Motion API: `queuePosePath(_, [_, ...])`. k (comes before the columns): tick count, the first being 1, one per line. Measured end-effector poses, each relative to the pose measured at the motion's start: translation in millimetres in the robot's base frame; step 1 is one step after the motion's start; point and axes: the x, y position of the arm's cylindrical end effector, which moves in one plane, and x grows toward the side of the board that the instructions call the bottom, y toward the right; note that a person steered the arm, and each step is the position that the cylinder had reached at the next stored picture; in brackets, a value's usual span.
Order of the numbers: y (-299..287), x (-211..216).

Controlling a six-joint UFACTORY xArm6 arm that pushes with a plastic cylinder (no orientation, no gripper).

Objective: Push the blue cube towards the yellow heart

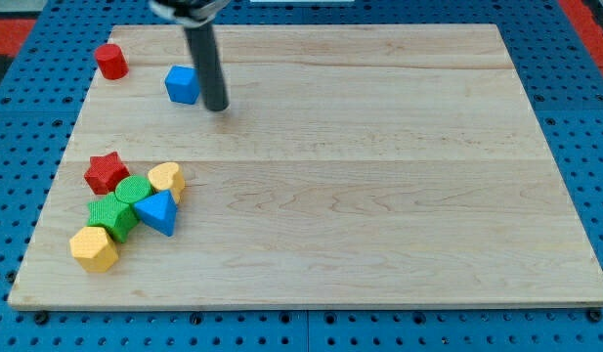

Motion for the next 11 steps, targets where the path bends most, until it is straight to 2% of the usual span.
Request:
queuePosePath(1, [-10, -43])
queuePosePath(2, [-42, -36])
queuePosePath(3, [-45, 0])
queuePosePath(4, [-51, 6])
queuePosePath(5, [-39, -36])
queuePosePath(7, [-61, 11])
queuePosePath(8, [-89, -18])
queuePosePath(9, [-108, -6])
queuePosePath(10, [-77, 56])
queuePosePath(11, [-40, 87])
